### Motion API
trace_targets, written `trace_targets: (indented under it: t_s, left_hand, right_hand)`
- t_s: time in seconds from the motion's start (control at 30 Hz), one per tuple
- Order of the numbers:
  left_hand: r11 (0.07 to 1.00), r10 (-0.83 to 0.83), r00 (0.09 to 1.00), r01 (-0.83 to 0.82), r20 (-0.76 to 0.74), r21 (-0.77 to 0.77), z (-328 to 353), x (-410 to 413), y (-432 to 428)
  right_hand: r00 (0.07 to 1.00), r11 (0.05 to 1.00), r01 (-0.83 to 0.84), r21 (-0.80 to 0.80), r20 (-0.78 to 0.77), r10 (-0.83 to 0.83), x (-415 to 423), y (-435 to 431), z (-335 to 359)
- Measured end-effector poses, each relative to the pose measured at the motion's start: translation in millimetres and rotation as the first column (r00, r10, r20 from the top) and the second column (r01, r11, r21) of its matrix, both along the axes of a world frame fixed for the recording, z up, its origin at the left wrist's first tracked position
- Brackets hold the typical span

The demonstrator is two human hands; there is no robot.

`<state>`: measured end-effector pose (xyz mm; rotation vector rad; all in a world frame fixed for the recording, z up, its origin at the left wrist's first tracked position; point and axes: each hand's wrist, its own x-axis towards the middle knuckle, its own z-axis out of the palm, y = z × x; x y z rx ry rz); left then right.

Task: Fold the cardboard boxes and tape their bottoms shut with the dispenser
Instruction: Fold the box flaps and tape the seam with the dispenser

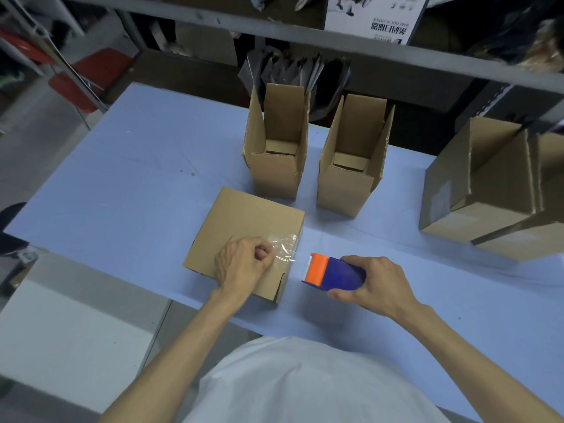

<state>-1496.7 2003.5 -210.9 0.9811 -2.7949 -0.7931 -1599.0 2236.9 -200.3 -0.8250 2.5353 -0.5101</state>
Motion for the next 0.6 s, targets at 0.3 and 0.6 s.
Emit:
trace_targets:
  t_s: [0.3, 0.6]
  left_hand:
    - [0.994, 0.053, 0.995, -0.044, -0.088, 0.098, -8, 9, 8]
    - [0.946, -0.174, 0.953, 0.232, -0.247, 0.227, -10, 5, 5]
  right_hand:
    - [1.000, 1.000, -0.017, -0.003, -0.002, 0.017, -1, -2, -1]
    - [0.996, 0.995, -0.083, 0.054, -0.034, 0.085, -5, -9, -1]
